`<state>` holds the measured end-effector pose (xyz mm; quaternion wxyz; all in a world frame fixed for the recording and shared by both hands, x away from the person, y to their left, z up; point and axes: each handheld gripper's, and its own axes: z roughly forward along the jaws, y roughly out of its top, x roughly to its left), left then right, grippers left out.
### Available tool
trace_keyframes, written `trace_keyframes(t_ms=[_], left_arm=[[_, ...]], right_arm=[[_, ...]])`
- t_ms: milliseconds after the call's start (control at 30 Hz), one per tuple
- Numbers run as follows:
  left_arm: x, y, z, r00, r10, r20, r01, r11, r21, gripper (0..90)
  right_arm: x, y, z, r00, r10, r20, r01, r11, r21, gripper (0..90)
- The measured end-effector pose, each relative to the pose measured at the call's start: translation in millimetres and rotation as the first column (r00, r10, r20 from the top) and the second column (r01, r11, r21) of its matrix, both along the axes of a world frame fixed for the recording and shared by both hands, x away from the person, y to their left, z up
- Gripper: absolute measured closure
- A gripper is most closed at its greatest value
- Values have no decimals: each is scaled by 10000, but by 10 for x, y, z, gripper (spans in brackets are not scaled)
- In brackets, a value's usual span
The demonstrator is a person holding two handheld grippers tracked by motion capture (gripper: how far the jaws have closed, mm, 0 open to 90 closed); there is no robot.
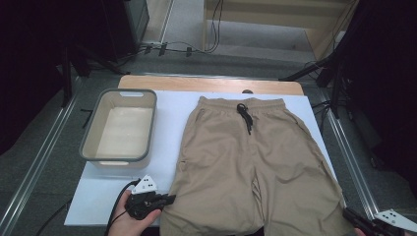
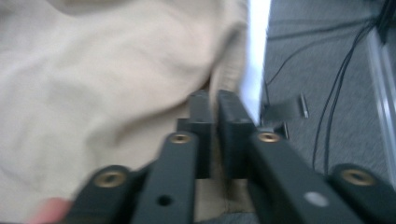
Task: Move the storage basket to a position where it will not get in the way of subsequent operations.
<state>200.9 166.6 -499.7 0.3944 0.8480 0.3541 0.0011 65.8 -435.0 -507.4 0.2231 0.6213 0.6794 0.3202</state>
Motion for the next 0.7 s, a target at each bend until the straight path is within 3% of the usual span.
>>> trace_keyframes(t_ms=[100, 233, 300, 367, 400, 500, 567, 633, 700], left_arm=[[-11, 40, 42, 9999, -148, 59, 147, 9998, 141, 885], [-64, 118, 19, 9997, -208, 95, 201, 9974, 687, 887], [-80, 156, 21, 9995, -176, 245, 161, 9981, 599, 875], [-81, 145, 78, 9978, 41, 660, -63, 9994, 334, 708], [-71, 122, 132, 9963, 84, 857, -90, 9999, 65, 586], [15, 5, 318, 9938, 38, 1110, 49, 9969, -780, 348], [96, -102, 429, 9903, 104, 1387, 26, 9957, -928, 257], [208, -209, 524, 9849, 159, 1721, -7, 9961, -879, 191], [362, -297, 601, 9817, 338, 1874, -134, 9940, -1087, 155]], right_arm=[[23, 141, 71, 9965, 663, 515, -656, 9977, -151, 705], [78, 266, 120, 9881, 1185, 985, -1195, 9928, 43, 673], [133, 308, 150, 9824, 1369, 1270, -1404, 9899, 194, 625], [223, 355, 195, 9771, 1547, 1458, -1591, 9871, 192, 594], [280, 380, 224, 9743, 1662, 1518, -1714, 9850, 219, 583], [485, 462, 329, 9651, 1940, 1760, -1971, 9804, 1, 552], [646, 521, 414, 9591, 1995, 2007, -1958, 9799, -384, 530], [829, 553, 500, 9533, 2059, 2211, -2001, 9786, -484, 520], [1034, 565, 583, 9488, 2098, 2362, -2032, 9777, -523, 509]])
